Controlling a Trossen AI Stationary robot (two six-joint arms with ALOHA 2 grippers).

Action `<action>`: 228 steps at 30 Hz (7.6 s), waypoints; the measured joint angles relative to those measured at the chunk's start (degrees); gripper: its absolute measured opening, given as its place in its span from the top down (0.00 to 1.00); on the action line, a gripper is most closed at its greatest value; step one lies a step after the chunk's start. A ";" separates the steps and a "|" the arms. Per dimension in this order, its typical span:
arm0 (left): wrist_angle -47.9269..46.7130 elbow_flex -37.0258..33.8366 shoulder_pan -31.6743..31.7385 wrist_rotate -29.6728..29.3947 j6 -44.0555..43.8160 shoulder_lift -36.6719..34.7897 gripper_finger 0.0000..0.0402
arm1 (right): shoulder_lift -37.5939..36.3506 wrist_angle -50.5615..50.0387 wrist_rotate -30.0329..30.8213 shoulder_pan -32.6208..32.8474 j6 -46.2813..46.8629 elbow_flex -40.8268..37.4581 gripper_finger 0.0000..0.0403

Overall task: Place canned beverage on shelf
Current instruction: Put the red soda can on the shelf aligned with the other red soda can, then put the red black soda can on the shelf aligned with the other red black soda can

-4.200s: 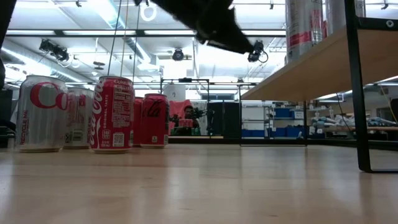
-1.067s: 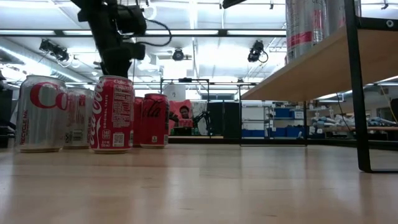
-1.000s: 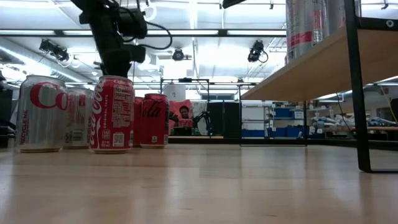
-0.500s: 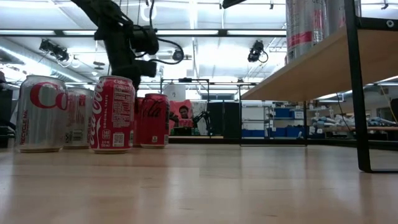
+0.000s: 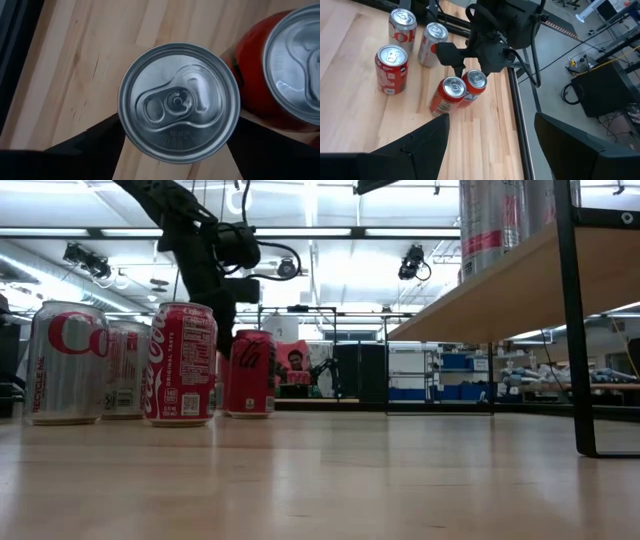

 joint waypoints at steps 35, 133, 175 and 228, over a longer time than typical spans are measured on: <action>16.59 10.07 -5.26 8.68 3.96 0.43 0.25 | -0.01 -8.24 -1.48 -2.67 6.08 3.17 0.25; 9.43 51.43 -24.41 5.42 -2.89 31.06 0.34 | -22.05 -15.45 28.87 24.24 25.98 -8.76 0.25; -6.95 51.30 -24.24 -0.89 0.95 27.68 0.36 | -22.08 -12.38 29.01 24.24 21.56 -8.74 0.25; -17.23 21.60 -16.85 -5.09 -18.19 7.98 0.10 | -22.91 -1.57 30.11 23.32 12.83 -14.10 0.25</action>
